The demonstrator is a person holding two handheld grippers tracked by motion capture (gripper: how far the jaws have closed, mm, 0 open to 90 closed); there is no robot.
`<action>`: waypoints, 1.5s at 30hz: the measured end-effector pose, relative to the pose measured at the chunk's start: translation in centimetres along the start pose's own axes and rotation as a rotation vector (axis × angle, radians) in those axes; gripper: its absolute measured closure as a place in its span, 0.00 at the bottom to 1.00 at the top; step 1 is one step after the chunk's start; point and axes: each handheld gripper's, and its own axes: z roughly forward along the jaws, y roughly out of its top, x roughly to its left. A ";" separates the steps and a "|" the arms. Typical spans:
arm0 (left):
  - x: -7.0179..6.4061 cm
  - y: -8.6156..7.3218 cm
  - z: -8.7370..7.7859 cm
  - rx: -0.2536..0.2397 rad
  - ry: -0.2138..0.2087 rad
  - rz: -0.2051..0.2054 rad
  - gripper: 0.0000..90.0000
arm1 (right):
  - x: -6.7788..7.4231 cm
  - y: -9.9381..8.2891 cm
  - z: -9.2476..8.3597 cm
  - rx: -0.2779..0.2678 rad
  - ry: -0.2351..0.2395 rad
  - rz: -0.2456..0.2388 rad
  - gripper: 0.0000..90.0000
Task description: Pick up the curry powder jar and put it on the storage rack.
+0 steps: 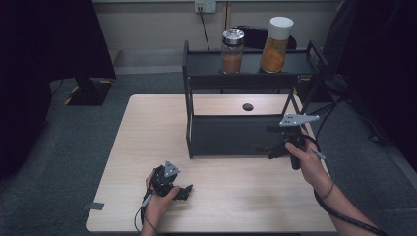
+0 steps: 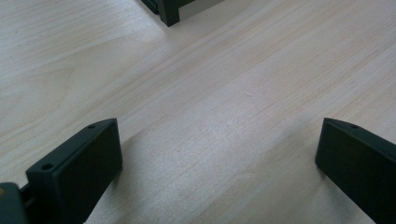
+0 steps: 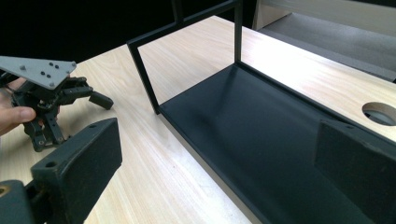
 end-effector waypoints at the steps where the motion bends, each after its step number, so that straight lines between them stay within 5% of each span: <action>1: 0.0 0.0 0.0 0.000 0.000 0.000 0.00 | 0.0 -0.2 0.0 0.002 0.000 0.001 0.01; 45: 0.0 0.0 0.0 0.000 0.000 0.000 0.00 | 0.0 -9.1 0.6 0.135 -0.033 -0.007 0.01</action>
